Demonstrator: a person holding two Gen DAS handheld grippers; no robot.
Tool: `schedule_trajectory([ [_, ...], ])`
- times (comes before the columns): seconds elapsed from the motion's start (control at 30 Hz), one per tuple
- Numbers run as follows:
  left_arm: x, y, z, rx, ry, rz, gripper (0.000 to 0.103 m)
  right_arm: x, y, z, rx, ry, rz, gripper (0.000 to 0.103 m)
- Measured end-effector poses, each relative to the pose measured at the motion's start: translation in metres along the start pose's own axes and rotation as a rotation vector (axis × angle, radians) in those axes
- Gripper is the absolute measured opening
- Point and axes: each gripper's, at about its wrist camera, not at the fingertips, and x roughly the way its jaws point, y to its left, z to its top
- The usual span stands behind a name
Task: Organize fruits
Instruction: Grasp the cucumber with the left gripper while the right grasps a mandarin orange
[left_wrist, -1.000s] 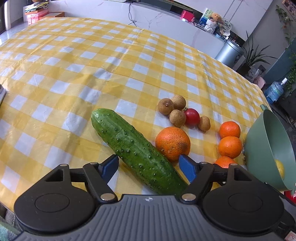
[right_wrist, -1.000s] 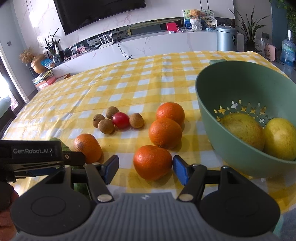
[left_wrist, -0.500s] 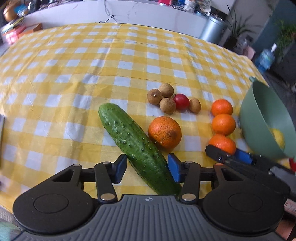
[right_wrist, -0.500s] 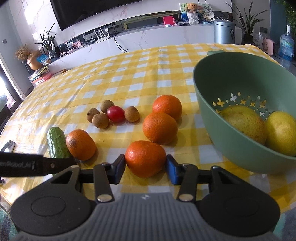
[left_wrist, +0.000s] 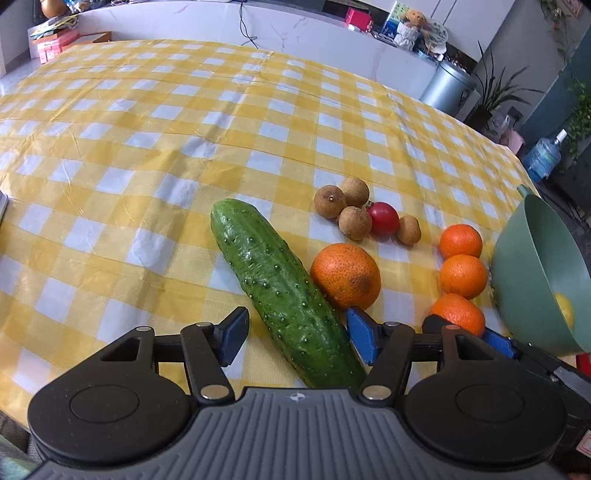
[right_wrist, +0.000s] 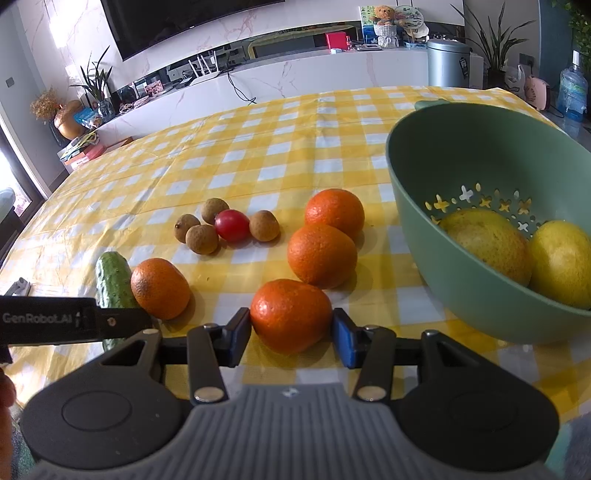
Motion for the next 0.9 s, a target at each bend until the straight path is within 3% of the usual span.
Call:
schedule_trajectory([
  [0.27, 0.008, -0.006, -0.002, 0.051, -0.092, 0.065, 0.082, 0.000, 0.000, 0.000, 0.000, 0.001, 0.003, 0.047],
  [0.4, 0.007, -0.010, -0.004, 0.080, -0.101, 0.050, 0.069, 0.000, 0.000, 0.000, 0.000, 0.001, 0.003, 0.047],
  [0.7, 0.001, -0.008, -0.004, 0.053, -0.090, 0.028, 0.060, 0.000, 0.002, 0.000, -0.012, 0.001, 0.011, 0.043],
  [0.9, -0.006, -0.007, -0.002, 0.050, -0.010, 0.048, 0.055, -0.001, 0.003, -0.001, -0.023, 0.012, 0.035, 0.043],
])
